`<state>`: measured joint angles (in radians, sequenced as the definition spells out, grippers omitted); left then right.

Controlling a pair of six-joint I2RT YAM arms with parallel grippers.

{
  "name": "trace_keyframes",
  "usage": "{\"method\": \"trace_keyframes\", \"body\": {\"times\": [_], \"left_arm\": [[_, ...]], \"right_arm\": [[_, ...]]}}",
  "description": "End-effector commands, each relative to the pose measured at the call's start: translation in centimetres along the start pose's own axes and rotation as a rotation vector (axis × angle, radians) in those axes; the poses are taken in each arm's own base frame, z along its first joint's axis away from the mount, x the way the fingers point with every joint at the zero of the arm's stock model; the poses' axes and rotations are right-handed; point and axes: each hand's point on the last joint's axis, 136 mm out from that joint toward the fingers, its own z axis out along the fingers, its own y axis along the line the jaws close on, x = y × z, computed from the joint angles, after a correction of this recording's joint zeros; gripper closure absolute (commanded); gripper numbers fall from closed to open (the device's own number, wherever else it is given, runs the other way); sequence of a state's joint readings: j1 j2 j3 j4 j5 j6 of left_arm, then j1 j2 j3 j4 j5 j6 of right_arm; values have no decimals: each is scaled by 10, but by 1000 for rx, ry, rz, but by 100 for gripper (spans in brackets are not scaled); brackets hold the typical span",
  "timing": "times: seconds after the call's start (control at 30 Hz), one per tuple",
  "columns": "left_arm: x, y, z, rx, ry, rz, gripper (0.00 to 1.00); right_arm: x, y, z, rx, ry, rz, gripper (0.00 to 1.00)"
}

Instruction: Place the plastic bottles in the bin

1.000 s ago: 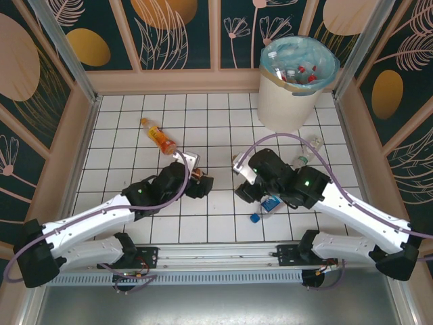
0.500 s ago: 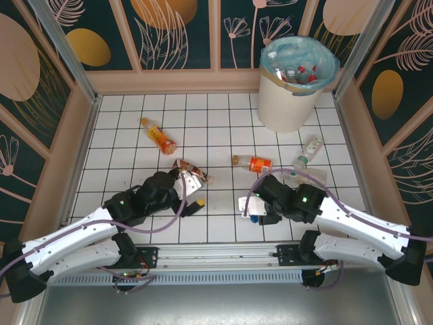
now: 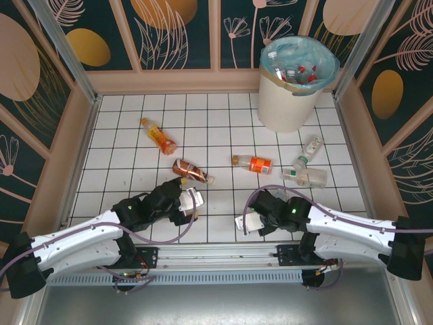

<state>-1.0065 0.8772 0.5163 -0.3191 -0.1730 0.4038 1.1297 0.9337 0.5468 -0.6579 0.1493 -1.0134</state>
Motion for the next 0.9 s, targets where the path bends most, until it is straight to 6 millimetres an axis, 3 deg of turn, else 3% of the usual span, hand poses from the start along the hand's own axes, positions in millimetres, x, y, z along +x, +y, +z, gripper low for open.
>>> {"method": "trace_keyframes", "body": {"times": [0.0,0.33,0.6,0.87], "left_arm": [[13,0,5,-19,54,18,1],[13,4,3,-39,47,13,1],[15,6,4,-55,51,7,1],[10,8,3,-65,32,2,2]], "right_arm": [[-1,-2,8,24,7,-110,30],[8,10,33,-19,48,-134,38],[14,4,40,-7,73,-125,57],[3,-8,25,-4,47,-66,84]]}}
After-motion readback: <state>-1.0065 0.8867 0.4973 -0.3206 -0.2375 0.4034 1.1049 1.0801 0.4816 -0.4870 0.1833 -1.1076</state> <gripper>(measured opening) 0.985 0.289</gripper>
